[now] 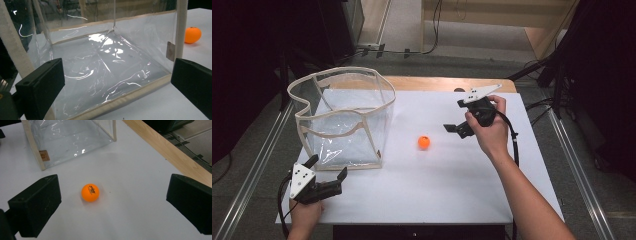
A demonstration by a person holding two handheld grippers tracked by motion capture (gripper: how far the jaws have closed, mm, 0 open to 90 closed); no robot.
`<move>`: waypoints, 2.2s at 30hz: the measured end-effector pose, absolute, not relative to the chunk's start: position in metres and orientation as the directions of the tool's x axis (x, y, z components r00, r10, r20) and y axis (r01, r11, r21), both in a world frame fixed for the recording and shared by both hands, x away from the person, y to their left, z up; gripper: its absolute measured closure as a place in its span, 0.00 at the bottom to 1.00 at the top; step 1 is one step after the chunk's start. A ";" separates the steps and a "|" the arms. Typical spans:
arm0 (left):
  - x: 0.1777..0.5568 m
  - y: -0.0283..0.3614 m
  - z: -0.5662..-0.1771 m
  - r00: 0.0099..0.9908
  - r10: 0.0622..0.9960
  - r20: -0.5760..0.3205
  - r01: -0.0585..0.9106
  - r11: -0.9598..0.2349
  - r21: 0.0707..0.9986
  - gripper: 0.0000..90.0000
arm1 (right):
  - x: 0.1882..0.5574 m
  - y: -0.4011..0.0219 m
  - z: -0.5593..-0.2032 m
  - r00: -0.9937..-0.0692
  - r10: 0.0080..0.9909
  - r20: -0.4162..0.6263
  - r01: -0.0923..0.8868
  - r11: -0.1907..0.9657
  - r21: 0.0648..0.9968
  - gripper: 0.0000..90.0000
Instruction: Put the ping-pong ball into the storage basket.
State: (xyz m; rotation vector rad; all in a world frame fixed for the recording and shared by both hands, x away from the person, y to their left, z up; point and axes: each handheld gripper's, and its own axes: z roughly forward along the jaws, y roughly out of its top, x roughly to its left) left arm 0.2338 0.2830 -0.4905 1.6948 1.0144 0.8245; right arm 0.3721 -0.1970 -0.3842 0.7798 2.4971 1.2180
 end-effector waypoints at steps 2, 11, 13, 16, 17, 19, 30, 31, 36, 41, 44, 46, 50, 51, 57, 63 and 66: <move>0.234 0.283 -0.490 0.426 0.902 0.071 0.253 -0.194 0.948 0.00 | 0.373 -0.197 -0.384 -0.825 0.566 0.003 0.353 0.511 0.784 0.00; 0.234 0.283 -0.491 0.428 0.901 0.070 0.253 -0.194 0.948 0.00 | 0.382 -0.191 -0.383 -0.827 0.562 0.003 0.362 0.528 0.768 0.00; 0.234 0.283 -0.491 0.428 0.901 0.071 0.252 -0.195 0.948 0.00 | 0.384 -0.190 -0.384 -0.829 0.560 0.004 0.364 0.534 0.763 0.00; 0.234 0.283 -0.491 0.428 0.901 0.071 0.252 -0.195 0.948 0.00 | 0.387 -0.188 -0.384 -0.829 0.559 0.002 0.366 0.540 0.758 0.00; 0.234 0.283 -0.490 0.428 0.901 0.071 0.253 -0.195 0.948 0.00 | 0.388 -0.188 -0.384 -0.830 0.558 0.003 0.367 0.542 0.756 0.00; 0.234 0.283 -0.491 0.428 0.901 0.071 0.252 -0.195 0.948 0.00 | 0.389 -0.187 -0.385 -0.831 0.556 -0.002 0.365 0.549 0.752 0.00; 0.234 0.282 -0.491 0.429 0.901 0.071 0.251 -0.194 0.948 0.00 | 0.398 -0.182 -0.388 -0.837 0.547 0.000 0.376 0.576 0.726 0.00; 0.234 0.282 -0.491 0.429 0.901 0.071 0.251 -0.194 0.948 0.00 | 0.398 -0.182 -0.389 -0.837 0.548 0.003 0.380 0.576 0.723 0.00; 0.234 0.282 -0.491 0.429 0.901 0.072 0.252 -0.195 0.948 0.00 | 0.401 -0.177 -0.391 -0.844 0.536 -0.003 0.380 0.602 0.702 0.00; 0.234 0.282 -0.491 0.428 0.901 0.072 0.251 -0.196 0.948 0.00 | 0.403 -0.172 -0.392 -0.854 0.521 -0.008 0.375 0.625 0.685 0.00; 0.234 0.282 -0.491 0.430 0.900 0.074 0.252 -0.198 0.947 0.00 | 0.404 -0.169 -0.393 -0.858 0.513 -0.001 0.378 0.634 0.675 0.00; 0.234 0.282 -0.491 0.430 0.900 0.074 0.252 -0.198 0.947 0.00 | 0.405 -0.167 -0.394 -0.862 0.507 0.002 0.376 0.638 0.672 0.00; 0.234 0.282 -0.491 0.430 0.900 0.074 0.252 -0.198 0.947 0.00 | 0.407 -0.163 -0.397 -0.872 0.489 0.002 0.372 0.660 0.653 0.00; 0.234 0.282 -0.491 0.430 0.900 0.074 0.252 -0.198 0.947 0.00 | 0.408 -0.162 -0.397 -0.873 0.487 0.000 0.371 0.664 0.649 0.00; 0.234 0.282 -0.491 0.430 0.900 0.074 0.252 -0.198 0.947 0.00 | 0.411 -0.157 -0.399 -0.883 0.469 0.004 0.366 0.685 0.630 0.00; 0.234 0.282 -0.491 0.431 0.900 0.074 0.251 -0.198 0.947 0.00 | 0.414 -0.152 -0.402 -0.889 0.457 0.021 0.372 0.696 0.614 0.00; 0.234 0.282 -0.491 0.431 0.900 0.073 0.251 -0.198 0.948 0.00 | 0.415 -0.150 -0.403 -0.893 0.449 0.020 0.368 0.707 0.603 0.00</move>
